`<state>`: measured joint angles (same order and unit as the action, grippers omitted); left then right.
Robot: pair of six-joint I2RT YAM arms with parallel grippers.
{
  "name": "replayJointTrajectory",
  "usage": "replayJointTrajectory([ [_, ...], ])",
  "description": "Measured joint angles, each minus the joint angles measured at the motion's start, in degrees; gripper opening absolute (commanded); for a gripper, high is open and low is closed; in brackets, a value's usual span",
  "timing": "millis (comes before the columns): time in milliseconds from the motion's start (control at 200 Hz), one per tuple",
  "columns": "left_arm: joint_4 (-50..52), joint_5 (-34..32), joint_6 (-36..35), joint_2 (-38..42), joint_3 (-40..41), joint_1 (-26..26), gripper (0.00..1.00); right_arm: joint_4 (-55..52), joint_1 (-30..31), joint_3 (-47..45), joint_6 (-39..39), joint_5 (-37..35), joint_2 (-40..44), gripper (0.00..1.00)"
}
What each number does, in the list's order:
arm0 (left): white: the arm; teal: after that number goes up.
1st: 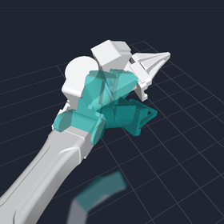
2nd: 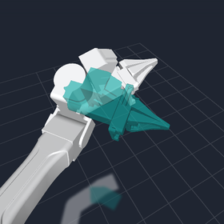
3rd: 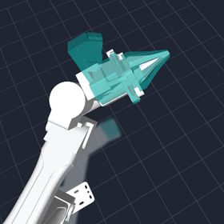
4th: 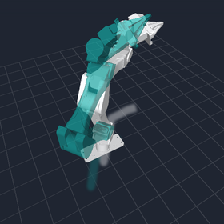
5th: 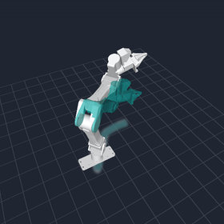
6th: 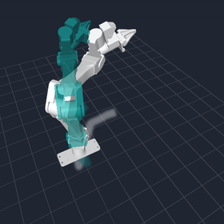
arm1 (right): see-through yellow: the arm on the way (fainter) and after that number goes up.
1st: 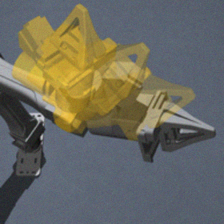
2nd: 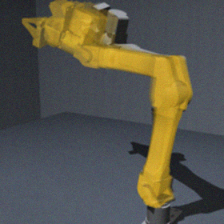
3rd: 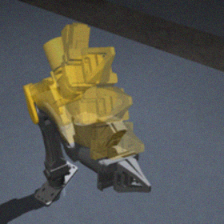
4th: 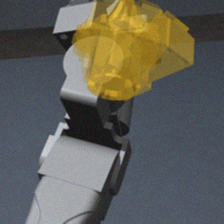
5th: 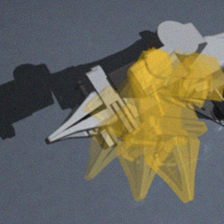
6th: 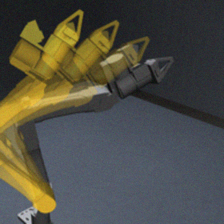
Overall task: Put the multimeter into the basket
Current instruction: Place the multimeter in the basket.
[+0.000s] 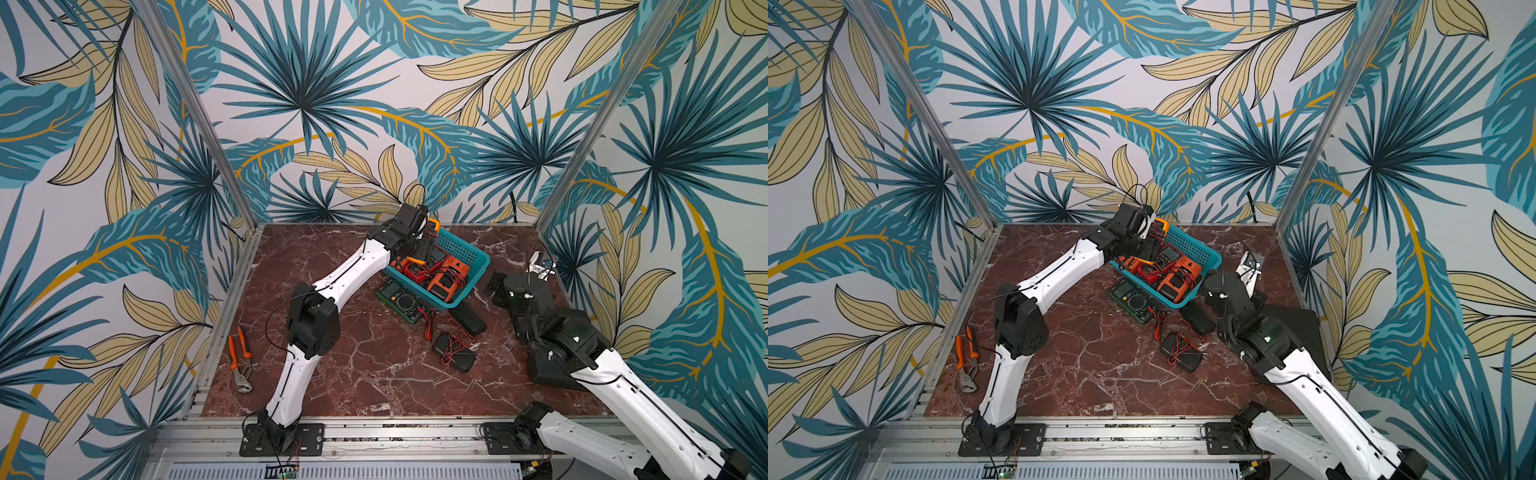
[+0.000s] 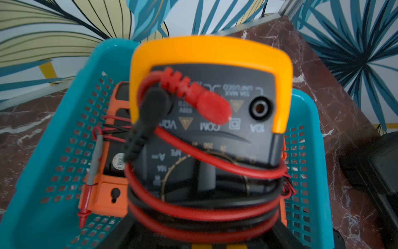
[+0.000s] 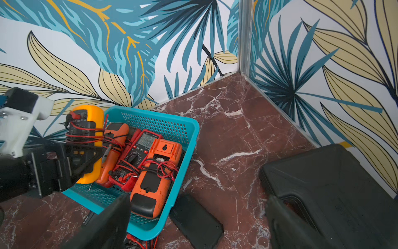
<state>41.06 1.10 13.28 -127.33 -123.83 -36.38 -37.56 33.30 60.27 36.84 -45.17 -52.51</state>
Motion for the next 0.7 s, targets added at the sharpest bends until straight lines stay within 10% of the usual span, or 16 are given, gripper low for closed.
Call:
replayJointTrajectory([
  [696,7.72,0.20,-2.82,-9.79,-9.01,-1.46,0.24,-1.84,0.00,-1.57,1.70,-0.22,1.33,0.99],
])
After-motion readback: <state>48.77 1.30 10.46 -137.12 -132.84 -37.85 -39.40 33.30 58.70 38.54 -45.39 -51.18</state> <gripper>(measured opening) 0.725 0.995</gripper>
